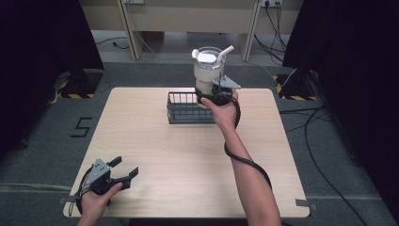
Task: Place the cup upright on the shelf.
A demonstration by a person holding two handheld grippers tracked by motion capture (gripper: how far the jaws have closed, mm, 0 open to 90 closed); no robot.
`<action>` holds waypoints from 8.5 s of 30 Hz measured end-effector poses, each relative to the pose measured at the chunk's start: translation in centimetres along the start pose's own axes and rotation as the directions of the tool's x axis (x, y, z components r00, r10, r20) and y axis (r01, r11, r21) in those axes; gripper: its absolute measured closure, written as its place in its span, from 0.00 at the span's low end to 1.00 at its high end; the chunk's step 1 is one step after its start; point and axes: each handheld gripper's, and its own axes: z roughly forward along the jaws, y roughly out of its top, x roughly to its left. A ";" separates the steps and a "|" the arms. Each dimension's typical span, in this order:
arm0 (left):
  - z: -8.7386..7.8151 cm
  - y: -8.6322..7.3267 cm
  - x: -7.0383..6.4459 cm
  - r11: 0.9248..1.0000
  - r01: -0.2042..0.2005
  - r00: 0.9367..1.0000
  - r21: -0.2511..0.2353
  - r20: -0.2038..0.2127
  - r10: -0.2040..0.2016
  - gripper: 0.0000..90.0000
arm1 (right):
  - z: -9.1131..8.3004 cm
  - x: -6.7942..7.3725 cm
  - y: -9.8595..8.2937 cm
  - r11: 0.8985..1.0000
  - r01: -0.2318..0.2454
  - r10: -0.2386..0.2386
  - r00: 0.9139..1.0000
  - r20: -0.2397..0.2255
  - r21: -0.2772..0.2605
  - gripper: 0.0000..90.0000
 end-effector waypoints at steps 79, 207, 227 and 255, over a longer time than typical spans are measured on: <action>0.0 0.0 0.2 1.000 0.003 1.000 0.003 0.012 -0.003 0.16 | 6.7 -0.7 -5.0 0.988 -0.077 0.069 0.996 0.064 0.133 0.13; 0.1 0.0 -0.3 1.000 -0.010 1.000 0.005 0.021 0.010 0.16 | -8.0 -0.6 -7.7 0.997 -0.032 0.025 0.996 0.089 0.069 0.17; 0.0 -0.1 -0.3 1.000 -0.009 1.000 0.005 0.014 0.009 0.16 | -13.4 -0.8 -10.9 0.993 -0.026 0.015 0.995 0.095 0.112 0.17; 0.1 -0.2 -0.4 1.000 -0.010 1.000 0.010 0.015 0.010 0.16 | -19.7 -0.5 -15.7 0.990 -0.036 0.019 0.992 0.129 0.134 0.21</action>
